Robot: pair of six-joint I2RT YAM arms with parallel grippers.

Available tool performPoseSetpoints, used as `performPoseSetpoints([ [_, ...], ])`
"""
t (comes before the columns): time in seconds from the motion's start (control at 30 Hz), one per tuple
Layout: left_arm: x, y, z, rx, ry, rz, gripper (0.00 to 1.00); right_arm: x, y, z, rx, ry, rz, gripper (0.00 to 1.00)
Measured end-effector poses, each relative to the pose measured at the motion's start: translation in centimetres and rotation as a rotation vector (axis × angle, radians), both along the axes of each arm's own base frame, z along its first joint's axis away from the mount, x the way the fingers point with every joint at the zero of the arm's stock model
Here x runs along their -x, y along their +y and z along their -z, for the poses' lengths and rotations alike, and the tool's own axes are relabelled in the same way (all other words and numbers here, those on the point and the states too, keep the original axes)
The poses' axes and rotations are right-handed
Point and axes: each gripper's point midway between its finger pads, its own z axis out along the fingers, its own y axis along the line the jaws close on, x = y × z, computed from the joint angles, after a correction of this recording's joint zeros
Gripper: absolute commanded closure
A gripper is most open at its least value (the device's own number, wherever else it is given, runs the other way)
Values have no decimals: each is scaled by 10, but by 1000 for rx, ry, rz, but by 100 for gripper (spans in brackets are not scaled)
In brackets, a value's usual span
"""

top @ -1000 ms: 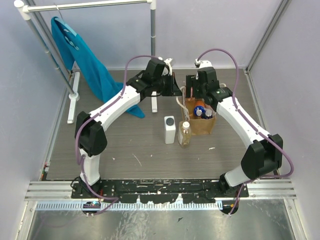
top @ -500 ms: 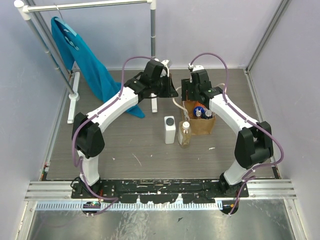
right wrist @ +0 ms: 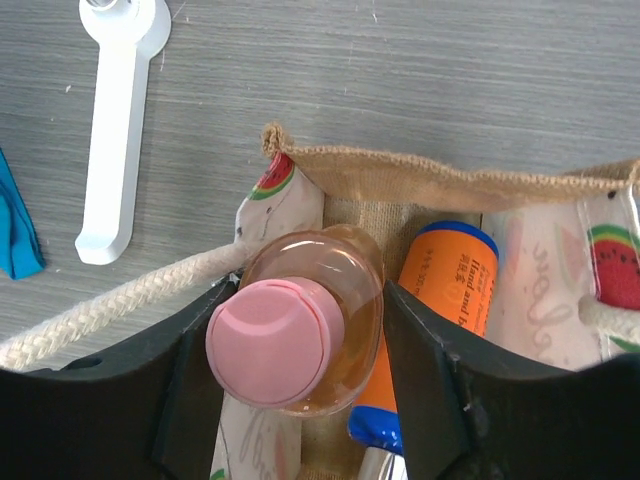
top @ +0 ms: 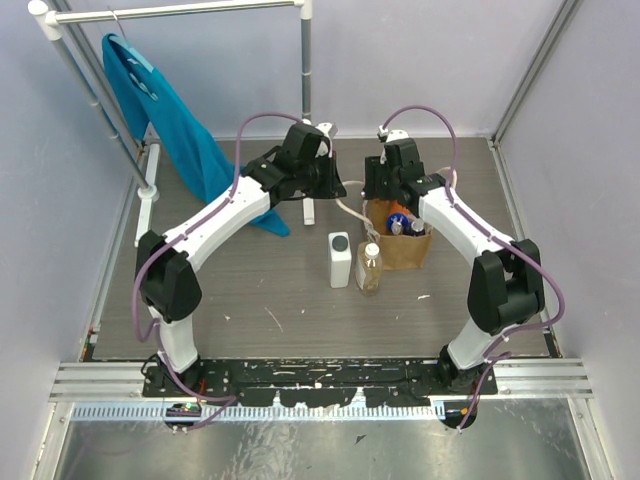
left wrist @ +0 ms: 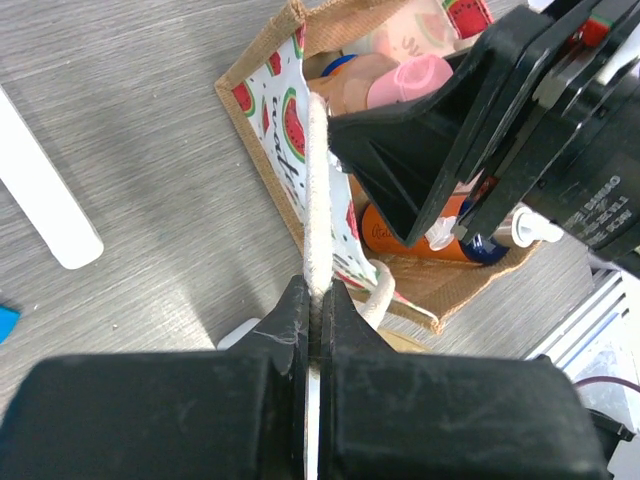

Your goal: Take the personal care products out of the canvas bag

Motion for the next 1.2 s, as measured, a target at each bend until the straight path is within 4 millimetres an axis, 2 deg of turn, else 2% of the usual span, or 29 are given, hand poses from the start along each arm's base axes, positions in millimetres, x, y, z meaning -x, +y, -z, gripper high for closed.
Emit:
performPoseSetpoints([
  [0.07, 1, 2, 1, -8, -2, -3, 100, -3, 1, 0, -4, -2, -6, 83],
  [0.13, 1, 5, 1, -16, -8, -8, 100, -5, 2, -1, -8, -4, -10, 88],
  [0.3, 2, 15, 0, -46, -15, -24, 100, -1, 3, -2, -14, 8, -22, 89],
  [0.47, 6, 31, -4, -66, -9, -49, 100, 15, -3, -10, -7, 50, -17, 90],
  [0.57, 5, 38, -7, -74, -10, -67, 100, 27, -6, -28, -9, 60, -20, 90],
  [0.67, 4, 48, -5, -88, -3, -89, 100, 32, -9, -61, -17, 20, -17, 90],
  [0.7, 4, 52, -4, -94, 1, -97, 100, 33, -12, -81, -18, -12, -10, 90],
  [0.87, 1, 70, -11, -97, -8, -138, 100, 37, -22, -122, -24, -77, 11, 91],
  [0.93, 1, 73, -14, -94, -14, -144, 100, 38, -24, -129, -27, -88, 14, 91],
  [1.1, 1, 76, -16, -93, -17, -150, 100, 44, -25, -121, -18, -43, 11, 91],
  [1.2, 1, 80, -12, -100, -10, -156, 100, 46, -25, -124, -15, -28, 8, 91],
])
